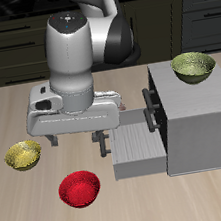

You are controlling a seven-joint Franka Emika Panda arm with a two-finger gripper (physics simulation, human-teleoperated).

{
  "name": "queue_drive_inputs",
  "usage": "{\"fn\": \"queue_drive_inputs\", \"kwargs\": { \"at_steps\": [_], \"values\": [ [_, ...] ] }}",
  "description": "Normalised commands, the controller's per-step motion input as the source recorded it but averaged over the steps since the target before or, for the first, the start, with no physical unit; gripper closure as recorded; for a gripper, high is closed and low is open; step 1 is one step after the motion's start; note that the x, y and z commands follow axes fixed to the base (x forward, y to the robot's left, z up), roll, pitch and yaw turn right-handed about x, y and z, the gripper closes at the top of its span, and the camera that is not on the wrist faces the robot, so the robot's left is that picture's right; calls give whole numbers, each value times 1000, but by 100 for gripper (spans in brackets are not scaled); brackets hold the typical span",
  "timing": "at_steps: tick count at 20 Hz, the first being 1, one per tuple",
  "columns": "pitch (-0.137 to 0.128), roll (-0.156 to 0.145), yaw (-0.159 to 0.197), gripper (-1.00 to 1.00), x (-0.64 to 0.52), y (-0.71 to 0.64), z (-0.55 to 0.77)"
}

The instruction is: Place the red bowl in the bottom drawer of the white cabinet and close the drawer

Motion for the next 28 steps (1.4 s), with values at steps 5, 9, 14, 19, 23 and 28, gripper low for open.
{"fn": "queue_drive_inputs", "kwargs": {
  "at_steps": [5, 9, 14, 19, 23, 28],
  "values": [
    [19, 5, -7, -100, -2, -21, -274],
    [16, -7, -1, -100, 2, -67, -198],
    [19, -29, -8, -100, -12, -195, -166],
    [14, -14, 1, -100, -25, -135, -180],
    [-14, 8, -15, -100, -38, -25, -138],
    [11, 20, 1, -100, -8, 66, -343]
  ]
}}
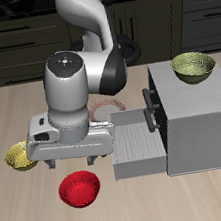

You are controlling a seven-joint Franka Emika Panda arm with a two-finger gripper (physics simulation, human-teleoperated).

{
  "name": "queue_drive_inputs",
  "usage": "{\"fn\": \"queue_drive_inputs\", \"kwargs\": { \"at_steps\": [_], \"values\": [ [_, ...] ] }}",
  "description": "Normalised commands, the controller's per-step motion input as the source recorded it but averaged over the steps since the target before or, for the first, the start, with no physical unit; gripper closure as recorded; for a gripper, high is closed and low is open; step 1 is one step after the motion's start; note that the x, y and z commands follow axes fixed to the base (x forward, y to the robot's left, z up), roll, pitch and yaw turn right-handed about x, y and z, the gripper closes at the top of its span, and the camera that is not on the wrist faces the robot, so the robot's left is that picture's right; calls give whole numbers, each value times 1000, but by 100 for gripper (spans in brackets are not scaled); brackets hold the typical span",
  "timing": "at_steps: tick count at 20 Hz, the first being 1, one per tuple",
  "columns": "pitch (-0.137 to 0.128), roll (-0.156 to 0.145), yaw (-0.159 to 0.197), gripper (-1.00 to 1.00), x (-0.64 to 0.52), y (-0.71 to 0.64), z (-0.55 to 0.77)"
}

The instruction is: Place the red bowl in the bottom drawer of the white cabinet and close the drawer

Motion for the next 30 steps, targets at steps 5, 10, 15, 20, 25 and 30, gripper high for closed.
{"fn": "queue_drive_inputs", "kwargs": {
  "at_steps": [5, 10, 15, 20, 25, 30],
  "values": [
    [14, -12, -5, -100, 9, -44, -273],
    [14, -27, -16, -100, -35, -178, -148],
    [9, -6, -2, -100, -55, -84, -180],
    [14, 1, -2, -100, -71, -49, -289],
    [24, -11, 2, -100, -29, -62, -222],
    [25, 3, -14, -100, -1, -15, -228]
  ]
}}
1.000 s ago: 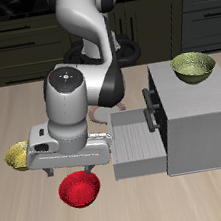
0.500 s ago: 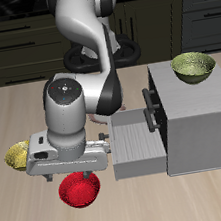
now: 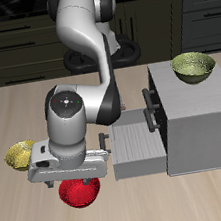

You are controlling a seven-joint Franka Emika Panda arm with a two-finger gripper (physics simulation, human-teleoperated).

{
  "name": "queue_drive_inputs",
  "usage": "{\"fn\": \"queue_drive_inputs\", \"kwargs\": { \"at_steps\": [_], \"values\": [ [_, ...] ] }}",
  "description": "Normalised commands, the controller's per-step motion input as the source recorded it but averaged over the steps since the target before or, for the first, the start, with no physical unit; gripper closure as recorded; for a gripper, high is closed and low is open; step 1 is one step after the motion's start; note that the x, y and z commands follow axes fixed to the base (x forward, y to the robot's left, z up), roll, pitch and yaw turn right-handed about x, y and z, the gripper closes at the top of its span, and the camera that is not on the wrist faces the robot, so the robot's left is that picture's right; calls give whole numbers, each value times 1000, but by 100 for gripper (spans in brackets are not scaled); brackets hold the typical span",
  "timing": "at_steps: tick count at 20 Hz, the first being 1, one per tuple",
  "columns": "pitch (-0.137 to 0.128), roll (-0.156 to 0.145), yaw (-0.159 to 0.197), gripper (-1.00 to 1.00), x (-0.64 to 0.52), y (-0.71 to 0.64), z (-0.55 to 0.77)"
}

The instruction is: Place the red bowl in the bottom drawer of the white cabinet and close the drawer

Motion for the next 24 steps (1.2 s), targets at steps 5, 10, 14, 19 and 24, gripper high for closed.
{"fn": "queue_drive_inputs", "kwargs": {
  "at_steps": [5, 10, 14, 19, 24],
  "values": [
    [47, 29, -55, -100, -9, 56, -317],
    [13, 18, -19, 100, -30, 12, -167],
    [5, 14, -8, 100, -34, 0, -60],
    [-8, 17, 2, 100, -18, 14, 37],
    [-50, 37, -7, 100, -144, 70, 279]
  ]
}}
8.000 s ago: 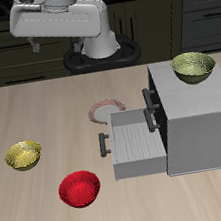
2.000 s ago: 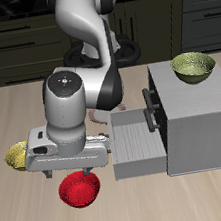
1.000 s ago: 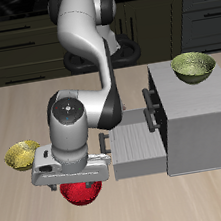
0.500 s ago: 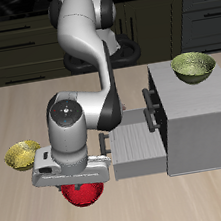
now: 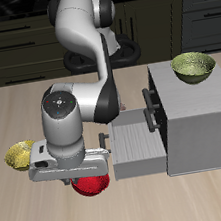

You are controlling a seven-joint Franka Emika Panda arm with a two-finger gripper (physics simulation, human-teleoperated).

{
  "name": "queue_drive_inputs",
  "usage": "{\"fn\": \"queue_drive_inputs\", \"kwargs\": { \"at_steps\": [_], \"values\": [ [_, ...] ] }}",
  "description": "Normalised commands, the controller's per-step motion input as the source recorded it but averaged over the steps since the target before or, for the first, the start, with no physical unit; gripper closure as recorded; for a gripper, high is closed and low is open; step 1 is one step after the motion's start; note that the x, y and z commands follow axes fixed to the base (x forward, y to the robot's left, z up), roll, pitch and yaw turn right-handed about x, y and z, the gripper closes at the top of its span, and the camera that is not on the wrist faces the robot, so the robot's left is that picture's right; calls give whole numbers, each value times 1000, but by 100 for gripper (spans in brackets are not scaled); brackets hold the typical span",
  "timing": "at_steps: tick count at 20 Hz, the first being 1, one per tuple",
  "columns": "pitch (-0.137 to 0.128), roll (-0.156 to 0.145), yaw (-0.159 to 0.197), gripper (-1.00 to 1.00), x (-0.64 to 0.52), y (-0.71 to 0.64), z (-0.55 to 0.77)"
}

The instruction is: Place the red bowl in the bottom drawer of the white cabinet and close the drawer

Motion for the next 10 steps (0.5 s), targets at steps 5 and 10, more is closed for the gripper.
{"fn": "queue_drive_inputs", "kwargs": {
  "at_steps": [5, 10],
  "values": [
    [-59, 28, -4, 100, -184, 111, 406],
    [-38, 33, -3, 100, -160, 85, 255]
  ]
}}
